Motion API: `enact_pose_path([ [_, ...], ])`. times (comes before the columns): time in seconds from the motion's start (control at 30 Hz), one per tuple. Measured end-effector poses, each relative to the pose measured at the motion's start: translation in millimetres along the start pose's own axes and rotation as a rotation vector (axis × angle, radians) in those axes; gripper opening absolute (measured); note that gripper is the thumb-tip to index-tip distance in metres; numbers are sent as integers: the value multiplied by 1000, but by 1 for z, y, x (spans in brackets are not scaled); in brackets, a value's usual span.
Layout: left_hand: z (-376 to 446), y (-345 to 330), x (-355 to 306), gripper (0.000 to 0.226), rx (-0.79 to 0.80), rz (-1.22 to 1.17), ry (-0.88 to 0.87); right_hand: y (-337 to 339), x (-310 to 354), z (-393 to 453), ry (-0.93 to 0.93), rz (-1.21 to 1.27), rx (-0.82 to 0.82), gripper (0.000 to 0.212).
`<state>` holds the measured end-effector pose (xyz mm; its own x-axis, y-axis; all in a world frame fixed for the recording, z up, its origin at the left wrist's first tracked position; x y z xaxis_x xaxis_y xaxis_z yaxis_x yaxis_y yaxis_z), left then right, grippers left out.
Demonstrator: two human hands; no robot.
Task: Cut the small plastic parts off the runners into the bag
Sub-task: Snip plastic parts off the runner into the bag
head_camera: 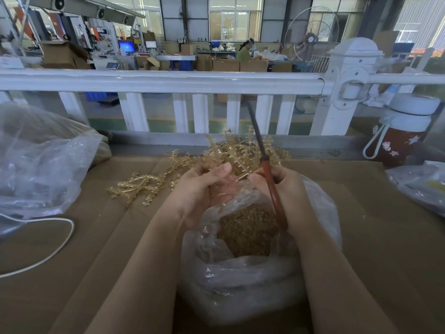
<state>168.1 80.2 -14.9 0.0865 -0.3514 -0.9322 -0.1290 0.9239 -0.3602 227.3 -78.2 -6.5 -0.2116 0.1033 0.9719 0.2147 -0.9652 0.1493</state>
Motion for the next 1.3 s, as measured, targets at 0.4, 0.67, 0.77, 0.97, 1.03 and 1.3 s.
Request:
enact_pose_path([
  [0.4, -1, -7, 15, 21, 27, -3, 80, 3, 2, -3, 10, 126, -30, 12],
  [0.67, 1, -10, 10, 31, 32, -19, 46, 3, 7, -2, 38, 85, -38, 12],
  [0.77, 1, -12, 10, 42, 22, -36, 35, 4, 6, -2, 22, 71, -52, 13],
  [0.97, 2, -13, 8, 37, 48, -77, 8, 2, 5, -3, 17, 40, -40, 12],
  [1.03, 2, -12, 8, 36, 26, -57, -8, 1, 5, -3, 21, 44, -37, 12],
  [1.3, 5, -10, 1, 31, -4, 4, -99, 3, 1, 0, 36, -44, -78, 13],
])
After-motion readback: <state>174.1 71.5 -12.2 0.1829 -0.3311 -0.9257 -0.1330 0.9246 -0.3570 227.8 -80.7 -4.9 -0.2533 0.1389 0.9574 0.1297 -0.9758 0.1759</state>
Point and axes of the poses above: each hand's wrist, its own z-axis towards the middle knuckle, its own y-axis out of the back of the hand, x = y × z, the point moved 10 cm from there along z, towards the middle knuckle, and after that the axes turned 4 degrees about -y, right-handed, at the moved point
